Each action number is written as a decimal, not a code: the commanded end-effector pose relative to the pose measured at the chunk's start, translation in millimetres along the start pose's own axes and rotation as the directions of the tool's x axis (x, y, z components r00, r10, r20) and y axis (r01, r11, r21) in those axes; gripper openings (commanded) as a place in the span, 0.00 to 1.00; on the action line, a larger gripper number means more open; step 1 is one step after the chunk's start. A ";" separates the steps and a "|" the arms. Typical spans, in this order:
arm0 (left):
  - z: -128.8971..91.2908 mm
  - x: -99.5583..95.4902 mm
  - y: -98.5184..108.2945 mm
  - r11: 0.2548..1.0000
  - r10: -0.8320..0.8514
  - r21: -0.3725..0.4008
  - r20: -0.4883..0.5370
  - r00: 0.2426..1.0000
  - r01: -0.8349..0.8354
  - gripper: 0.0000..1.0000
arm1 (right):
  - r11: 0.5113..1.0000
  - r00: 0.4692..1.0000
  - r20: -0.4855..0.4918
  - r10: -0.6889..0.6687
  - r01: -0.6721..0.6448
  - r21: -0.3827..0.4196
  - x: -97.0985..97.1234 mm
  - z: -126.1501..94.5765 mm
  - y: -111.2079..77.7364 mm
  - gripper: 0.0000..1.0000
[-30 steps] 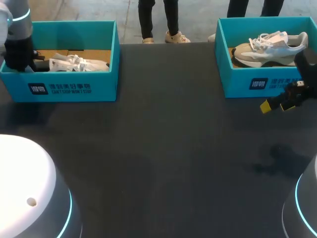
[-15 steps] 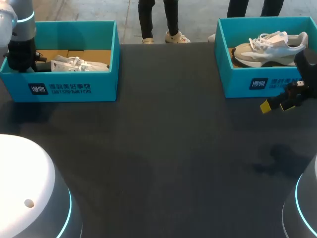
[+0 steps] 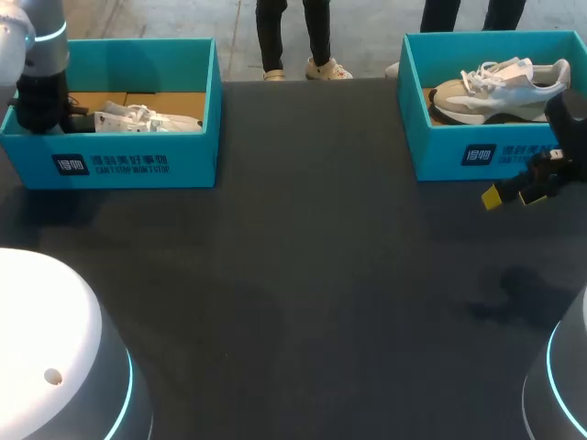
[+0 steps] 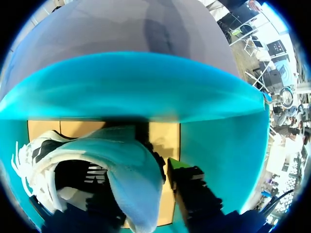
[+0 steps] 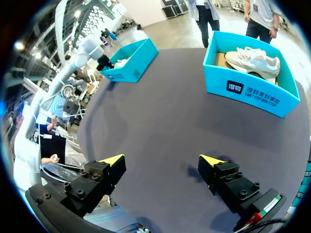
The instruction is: Take the shoe out of the shoebox, open the shoe tongue, remove and reinsert the insole, then place the shoe into the shoebox
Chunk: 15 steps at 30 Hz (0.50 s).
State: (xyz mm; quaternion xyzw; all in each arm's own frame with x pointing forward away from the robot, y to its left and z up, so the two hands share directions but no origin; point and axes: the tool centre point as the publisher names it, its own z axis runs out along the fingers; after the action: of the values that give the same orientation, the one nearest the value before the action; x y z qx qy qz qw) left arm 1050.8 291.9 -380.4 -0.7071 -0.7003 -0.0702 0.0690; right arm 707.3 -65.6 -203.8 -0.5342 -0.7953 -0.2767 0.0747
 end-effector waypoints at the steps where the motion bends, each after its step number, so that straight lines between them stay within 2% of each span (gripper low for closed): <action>1: -6.6 0.7 -0.5 1.000 0.003 -0.003 0.005 1.000 -0.003 0.49 | 1.000 1.000 0.001 0.001 -0.001 -0.001 0.3 0.4 -0.8 1.00; 8: -23.6 1.5 -1.8 0.999 0.014 -0.029 0.036 0.999 -0.013 0.44 | 1.000 1.000 0.001 0.001 -0.001 -0.001 0.3 0.4 -0.8 1.00; 15: -44.3 5.9 -1.5 0.998 0.013 -0.056 0.061 0.998 -0.009 0.44 | 1.000 1.000 0.001 0.001 -0.001 -0.001 0.3 0.4 -0.8 1.00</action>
State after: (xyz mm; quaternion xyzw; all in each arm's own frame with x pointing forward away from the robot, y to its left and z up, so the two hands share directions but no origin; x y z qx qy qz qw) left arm 1056.7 287.0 -345.7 -0.7135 -0.6969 -0.0648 0.0326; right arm 707.3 -65.6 -203.8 -0.5342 -0.7953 -0.2767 0.0747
